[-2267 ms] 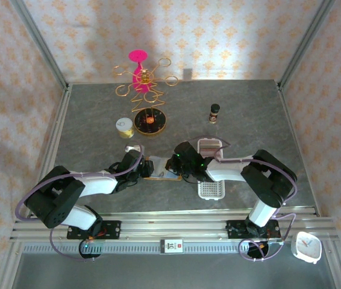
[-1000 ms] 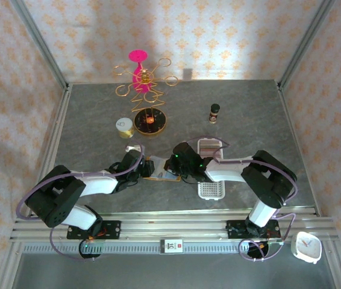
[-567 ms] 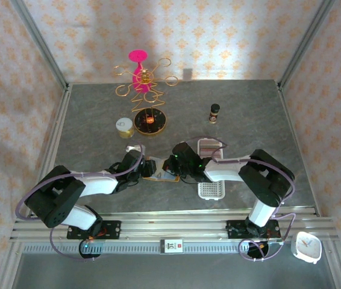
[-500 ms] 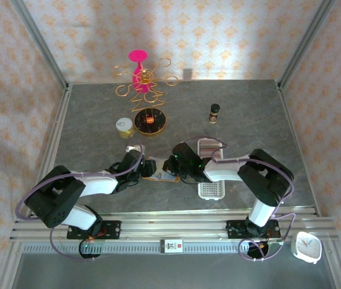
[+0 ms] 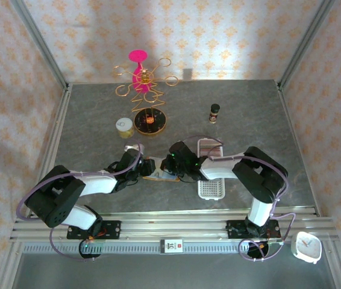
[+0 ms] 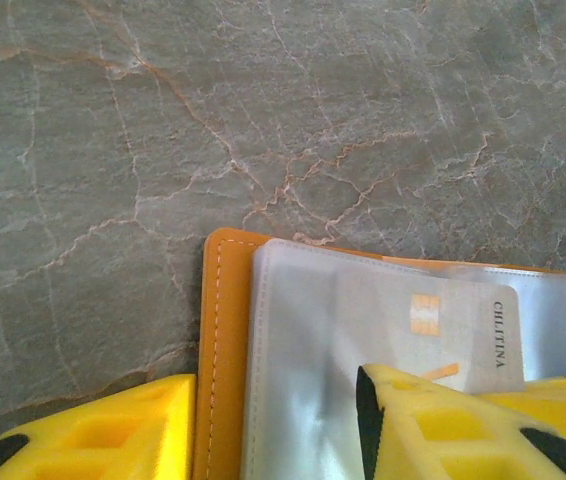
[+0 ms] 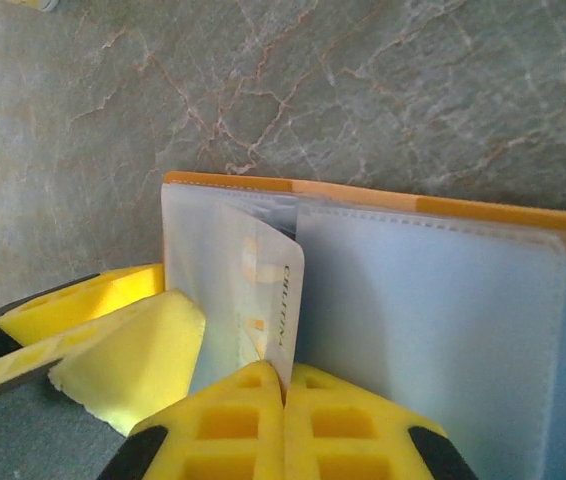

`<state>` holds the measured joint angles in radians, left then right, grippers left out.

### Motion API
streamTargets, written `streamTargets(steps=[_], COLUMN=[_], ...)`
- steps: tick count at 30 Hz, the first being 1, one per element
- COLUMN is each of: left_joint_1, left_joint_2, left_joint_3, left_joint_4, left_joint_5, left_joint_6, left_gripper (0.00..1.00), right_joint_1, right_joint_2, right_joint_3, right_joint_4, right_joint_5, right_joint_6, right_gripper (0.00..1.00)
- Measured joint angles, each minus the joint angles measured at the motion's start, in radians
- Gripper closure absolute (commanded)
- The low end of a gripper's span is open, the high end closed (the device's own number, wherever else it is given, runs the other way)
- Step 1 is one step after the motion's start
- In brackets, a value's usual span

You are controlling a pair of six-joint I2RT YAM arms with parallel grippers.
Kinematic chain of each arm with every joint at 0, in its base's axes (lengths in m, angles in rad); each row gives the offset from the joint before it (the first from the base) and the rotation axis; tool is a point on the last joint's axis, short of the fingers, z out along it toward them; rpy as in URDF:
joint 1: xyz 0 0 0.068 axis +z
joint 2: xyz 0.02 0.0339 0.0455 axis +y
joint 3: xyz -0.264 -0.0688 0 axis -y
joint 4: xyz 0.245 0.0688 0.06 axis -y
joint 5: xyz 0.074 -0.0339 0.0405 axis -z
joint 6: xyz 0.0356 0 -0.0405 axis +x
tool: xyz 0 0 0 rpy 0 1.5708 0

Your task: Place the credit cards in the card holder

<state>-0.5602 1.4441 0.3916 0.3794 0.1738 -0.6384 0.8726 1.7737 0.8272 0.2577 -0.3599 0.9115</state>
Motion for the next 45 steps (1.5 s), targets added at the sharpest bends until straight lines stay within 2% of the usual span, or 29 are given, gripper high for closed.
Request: streamTargets(steps=[16,21,24,28,36,45], left_joint_1=[0.069,0.081,0.085,0.09,0.092,0.076], left_joint_2=[-0.003,-0.002,-0.002,-0.002,-0.005,-0.042], left_joint_3=[-0.055,-0.068,-0.077,-0.089,-0.093,-0.1], left_joint_4=[0.114,0.136,0.151,0.164,0.179,0.158], left_joint_5=[0.119,0.135,0.137,0.143,0.163,0.209], left_joint_6=[-0.039,-0.046,-0.047,-0.058,-0.079,-0.077], left_gripper=[0.61,0.68,0.72,0.85,1.0,1.0], right_joint_1=[0.0,0.0,0.0,0.0,-0.001,0.007], right_joint_2=[0.05,0.053,0.055,0.055,0.046,-0.003], right_joint_3=[0.037,0.031,0.031,0.031,0.037,0.069], right_joint_4=[0.005,0.021,0.024,0.024,-0.005,-0.185], right_joint_5=[-0.006,-0.011,-0.014,-0.015,-0.004,0.062], right_joint_6=[-0.007,-0.012,-0.023,-0.042,-0.082,-0.158], right_gripper=[0.99,0.97,0.93,0.88,0.8,0.65])
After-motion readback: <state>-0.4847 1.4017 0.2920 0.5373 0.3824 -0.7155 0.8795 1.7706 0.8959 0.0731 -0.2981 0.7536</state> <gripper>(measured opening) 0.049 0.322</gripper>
